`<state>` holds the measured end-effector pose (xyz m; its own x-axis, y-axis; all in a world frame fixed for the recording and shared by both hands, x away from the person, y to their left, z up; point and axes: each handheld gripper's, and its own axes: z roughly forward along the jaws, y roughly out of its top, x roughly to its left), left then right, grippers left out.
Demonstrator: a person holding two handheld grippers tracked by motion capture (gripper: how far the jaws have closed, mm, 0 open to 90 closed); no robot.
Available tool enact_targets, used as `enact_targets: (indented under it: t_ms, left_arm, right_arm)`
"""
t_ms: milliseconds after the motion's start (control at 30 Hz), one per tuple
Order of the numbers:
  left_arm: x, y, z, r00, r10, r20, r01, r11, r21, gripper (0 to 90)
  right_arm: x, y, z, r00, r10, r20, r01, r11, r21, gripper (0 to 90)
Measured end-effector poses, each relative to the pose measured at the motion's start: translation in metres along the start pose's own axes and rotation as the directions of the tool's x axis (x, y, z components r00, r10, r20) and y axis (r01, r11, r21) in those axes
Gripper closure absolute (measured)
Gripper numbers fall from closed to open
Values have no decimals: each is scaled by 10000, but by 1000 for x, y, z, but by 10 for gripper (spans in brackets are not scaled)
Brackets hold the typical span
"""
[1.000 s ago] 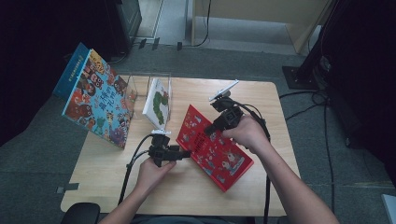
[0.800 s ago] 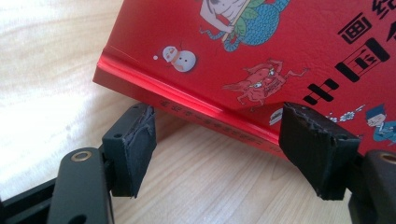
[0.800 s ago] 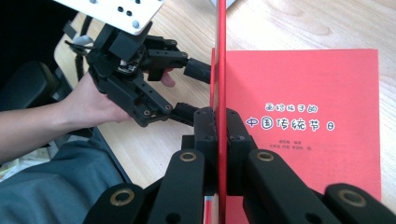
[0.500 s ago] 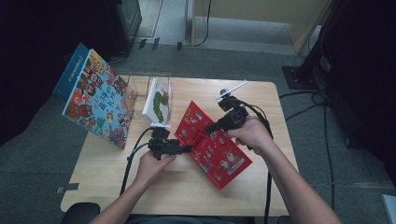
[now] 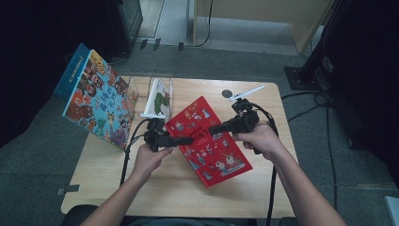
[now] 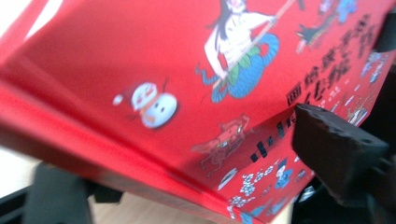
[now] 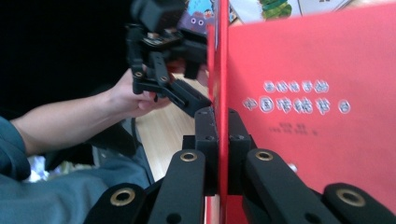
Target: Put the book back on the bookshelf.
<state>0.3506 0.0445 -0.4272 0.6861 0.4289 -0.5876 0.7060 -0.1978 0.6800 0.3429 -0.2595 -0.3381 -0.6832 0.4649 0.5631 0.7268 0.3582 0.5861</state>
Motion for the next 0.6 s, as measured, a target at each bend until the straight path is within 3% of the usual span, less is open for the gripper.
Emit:
enact_targets:
  t_ms: [67, 133, 200, 267, 333, 400, 467, 600]
  left_arm:
    - [2, 2, -7, 9999, 47, 131, -48, 10000, 53, 285]
    - [6, 4, -13, 9983, -189, 543, 190, 9998, -22, 386]
    - [8, 5, -20, 9954, -88, 950, 106, 9998, -179, 496]
    - [7, 7, -25, 9935, 360, 1083, -346, 9993, -147, 579]
    - [1, 10, -28, 9911, 973, 904, -981, 9952, 34, 647]
    - [-4, 12, -31, 9869, 1441, 729, -1455, 9892, 152, 690]
    - [-6, 14, -34, 9840, 1657, 654, -1674, 9857, 216, 711]
    - [-18, 19, -41, 9667, 2527, 406, -2538, 9669, 244, 770]
  right_arm:
    - [-4, -4, 1, 9997, -15, -257, 13, 10000, -84, 888]
    - [-10, -7, 2, 9993, -185, -315, 186, 9998, 6, 887]
    - [-17, -10, 4, 9983, -372, -443, 367, 9992, -123, 865]
    - [-20, -12, 6, 9967, -796, -157, 793, 9967, -181, 812]
    - [-23, -13, 11, 9908, -1294, 391, 1296, 9916, -34, 749]
    - [-26, -14, 16, 9871, -1504, 546, 1494, 9885, 213, 711]
    - [-27, -14, 19, 9849, -1605, 651, 1588, 9868, 308, 691]
    - [-28, -12, 24, 9778, -1875, 939, 1867, 9823, 170, 613]
